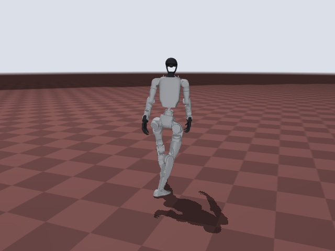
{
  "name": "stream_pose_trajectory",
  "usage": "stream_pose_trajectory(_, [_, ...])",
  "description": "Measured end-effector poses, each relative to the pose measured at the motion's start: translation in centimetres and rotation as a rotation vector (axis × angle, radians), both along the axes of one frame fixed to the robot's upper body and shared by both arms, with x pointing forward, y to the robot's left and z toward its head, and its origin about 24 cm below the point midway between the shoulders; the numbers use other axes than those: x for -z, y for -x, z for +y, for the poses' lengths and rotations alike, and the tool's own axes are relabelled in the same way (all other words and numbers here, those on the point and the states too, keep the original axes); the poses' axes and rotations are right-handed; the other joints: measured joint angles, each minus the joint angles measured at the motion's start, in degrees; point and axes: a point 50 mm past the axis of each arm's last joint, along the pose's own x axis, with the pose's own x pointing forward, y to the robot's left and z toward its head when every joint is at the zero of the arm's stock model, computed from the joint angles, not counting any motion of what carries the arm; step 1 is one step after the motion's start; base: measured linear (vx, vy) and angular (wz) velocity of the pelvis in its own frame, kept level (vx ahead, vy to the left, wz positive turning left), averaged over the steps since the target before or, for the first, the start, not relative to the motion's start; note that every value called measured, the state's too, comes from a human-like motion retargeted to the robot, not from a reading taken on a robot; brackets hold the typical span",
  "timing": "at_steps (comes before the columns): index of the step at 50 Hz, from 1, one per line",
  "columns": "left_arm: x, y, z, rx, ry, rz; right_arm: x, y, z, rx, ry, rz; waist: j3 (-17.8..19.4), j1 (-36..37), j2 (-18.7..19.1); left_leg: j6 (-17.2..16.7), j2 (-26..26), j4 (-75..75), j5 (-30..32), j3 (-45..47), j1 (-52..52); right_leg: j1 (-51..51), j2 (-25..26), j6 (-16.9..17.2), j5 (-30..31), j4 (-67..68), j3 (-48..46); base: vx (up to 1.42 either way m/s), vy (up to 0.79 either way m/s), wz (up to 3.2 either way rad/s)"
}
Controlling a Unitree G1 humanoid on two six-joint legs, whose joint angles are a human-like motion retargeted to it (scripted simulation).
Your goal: Walk run
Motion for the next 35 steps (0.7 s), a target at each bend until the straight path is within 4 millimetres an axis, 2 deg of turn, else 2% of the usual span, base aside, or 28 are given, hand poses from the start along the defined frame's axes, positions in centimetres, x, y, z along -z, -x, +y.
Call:
stream_pose_trajectory(2, [0.1,-0.5,-0.1,0.009,0.031,0.001,-0.3,-0.5,-0.2,-0.001,-0.006,-0.024,0.0,1.7,-0.7,-0.4,-1.1,-4.6,-0.1,-2.1,-2.9,1.7,-0.2,1.5,-0.9,0.3,1.8,0.83,-0.02,-0.32])
stream_pose_trajectory(5, [0.3,-1.7,0.1,0.043,0.064,-0.01,0.2,0.4,0.0,0.002,-0.017,0.002,-0.6,2.6,-0.4,4.1,-1.6,-3.0,2.6,-3.9,-4.4,4.3,0.8,3.9,0.0,1.7,4.4,1.0,0.03,-0.09])
stream_pose_trajectory(7, [0.5,-2.4,0.4,0.065,0.051,-0.031,1.3,2.6,0.3,0.009,-0.034,0.075,-1.6,2.8,0.0,6.2,0.1,0.3,4.6,0.1,-2.7,6.2,1.1,5.6,4.3,3.8,5.0,1.11,0.03,-0.4])
stream_pose_trajectory(8, [0.5,-2.8,0.6,0.075,0.039,-0.044,1.9,4.2,0.5,0.017,-0.044,0.124,-1.8,3.7,0.2,6.1,0.9,2.0,4.9,-3.3,-2.6,7.0,0.9,6.0,8.0,5.5,5.4,1.2,0.06,-0.76])
stream_pose_trajectory(11, [1.0,-5.1,0.8,0.104,0.016,-0.121,3.8,9.6,1.7,0.081,-0.063,0.283,-3.1,3.3,2.2,6.1,3.4,6.3,-0.5,-7.8,0.8,5.2,0.4,2.1,25.3,16.0,4.8,1.17,0.06,-0.42])
stream_pose_trajectory(13, [1.3,-7.2,1.4,0.132,0.016,-0.193,4.4,12.8,2.1,0.133,-0.07,0.384,-3.4,2.2,5.2,5.8,5.9,5.3,-3.2,-7.8,5.6,2.9,-0.2,-2.1,32.7,26.9,-0.1,1.08,0.1,-0.08])
stream_pose_trajectory(15, [1.4,-10.2,2.4,0.159,0.001,-0.289,4.7,15.1,2.0,0.147,-0.073,0.461,-2.9,1.3,7.8,4.3,9.4,4.1,-5.4,-5.1,10.4,-0.7,-2.7,-5.7,29.0,38.5,-3.8,0.96,0.09,-0.31])
stream_pose_trajectory(16, [1.4,-11.7,2.9,0.176,-0.023,-0.341,4.8,16.1,2.0,0.141,-0.068,0.49,-2.3,0.2,8.2,3.7,8.9,2.6,-5.8,-5.5,12.6,-4.2,-4.3,-5.9,25.6,43.7,-3.4,0.78,0.05,-0.1])
stream_pose_trajectory(18, [1.1,-15.0,3.9,0.221,-0.082,-0.445,4.9,17.9,2.0,0.139,-0.056,0.539,-1.5,-2.6,7.7,2.9,6.0,-2.0,-5.5,-5.7,17.1,-12.6,-7.8,-5.0,20.7,52.4,-1.9,0.75,0.02,0.45])
stream_pose_trajectory(20, [0.4,-18.3,4.9,0.281,-0.137,-0.542,4.9,19.5,2.1,0.161,-0.053,0.574,-1.1,-5.6,6.5,2.5,3.0,-6.8,-5.0,-3.1,21.2,-20.4,-9.6,-3.3,17.8,54.8,-0.4,0.6,-0.01,0.95])
stream_pose_trajectory(23, [-0.9,-23.1,6.0,0.371,-0.156,-0.668,4.9,22.0,2.4,0.216,-0.07,0.628,-1.3,-10.0,5.6,1.9,-0.5,-10.7,-5.5,-4.3,25.4,-29.1,-9.6,-1.9,13.2,46.9,0.8,0.79,-0.07,1.18])
stream_pose_trajectory(28, [-4.1,-30.0,7.1,0.472,-0.172,-0.876,4.7,24.4,3.4,0.3,-0.115,0.704,-0.6,-16.0,4.3,0.3,-4.2,-13.5,-8.7,-7.9,32.7,-37.3,-7.8,-4.2,7.0,19.4,1.3,0.76,-0.16,0.98])
stream_pose_trajectory(30, [-5.1,-31.9,7.0,0.5,-0.181,-0.958,4.6,24.7,3.8,0.334,-0.134,0.717,-0.7,-16.9,4.1,-0.7,-4.7,-14.1,-10.4,-7.2,35.6,-40.4,-4.8,-3.4,6.4,10.7,5.8,0.87,-0.18,0.47])
stream_pose_trajectory(32, [-5.5,-32.9,6.4,0.516,-0.177,-1.018,4.6,24.5,3.8,0.358,-0.152,0.711,-1.1,-16.2,4.1,-1.9,-5.2,-13.6,-11.7,-7.6,37.4,-42.0,-3.7,-2.4,5.9,8.1,5.8,0.77,-0.13,-0.02])
stream_pose_trajectory(33, [-5.5,-33.0,6.1,0.518,-0.171,-1.036,4.7,24.3,3.8,0.365,-0.158,0.707,-1.3,-15.9,4.3,-2.7,-5.4,-12.9,-12.0,-8.4,38.3,-41.8,-3.5,-3.6,5.8,8.7,4.4,0.97,-0.19,-0.12])
stream_pose_trajectory(35, [-4.9,-32.4,5.4,0.512,-0.155,-1.042,4.7,23.8,3.5,0.373,-0.157,0.695,-2.3,-15.7,5.0,-4.6,-5.6,-11.4,-10.7,-9.4,39.3,-41.3,-4.0,-8.7,6.3,12.9,0.4,1.15,-0.23,0.0])
